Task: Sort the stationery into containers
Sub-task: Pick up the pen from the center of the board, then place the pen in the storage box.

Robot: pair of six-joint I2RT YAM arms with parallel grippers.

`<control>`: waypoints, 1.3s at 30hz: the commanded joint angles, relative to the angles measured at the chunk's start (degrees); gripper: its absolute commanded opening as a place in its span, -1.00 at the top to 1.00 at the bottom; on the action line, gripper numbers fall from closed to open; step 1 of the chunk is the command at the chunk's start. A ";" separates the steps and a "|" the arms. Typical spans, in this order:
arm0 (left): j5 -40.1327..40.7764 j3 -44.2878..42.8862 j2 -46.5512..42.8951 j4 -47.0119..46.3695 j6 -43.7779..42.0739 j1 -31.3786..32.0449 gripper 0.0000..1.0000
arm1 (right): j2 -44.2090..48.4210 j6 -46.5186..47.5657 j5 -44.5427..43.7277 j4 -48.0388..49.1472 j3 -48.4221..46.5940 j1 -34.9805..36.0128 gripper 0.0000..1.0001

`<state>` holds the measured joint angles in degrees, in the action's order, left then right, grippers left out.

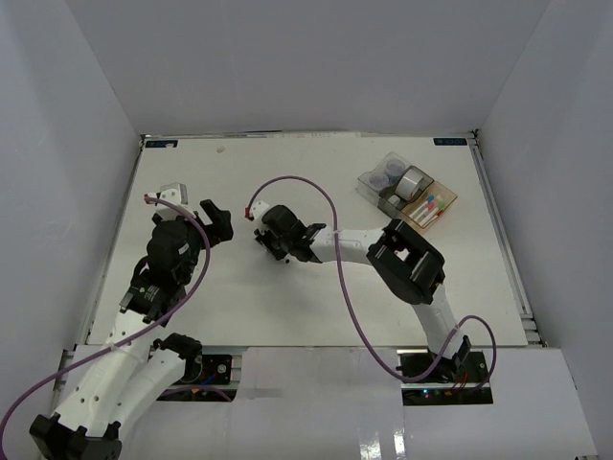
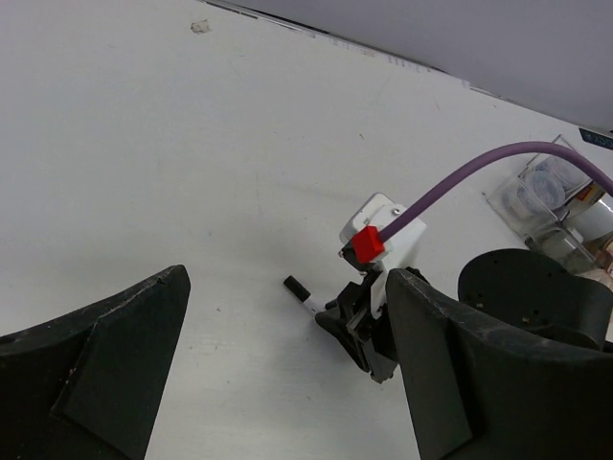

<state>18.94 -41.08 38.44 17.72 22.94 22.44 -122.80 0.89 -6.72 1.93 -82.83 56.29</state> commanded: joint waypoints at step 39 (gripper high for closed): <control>-2.68 -0.23 0.68 -0.31 0.09 -0.38 -0.89 | 28.50 -35.77 -17.01 -9.75 19.38 -50.14 0.56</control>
<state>17.10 -41.08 39.33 17.74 22.98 22.31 -93.12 -30.28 -23.99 -7.86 -59.86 7.01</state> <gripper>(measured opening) 0.942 0.212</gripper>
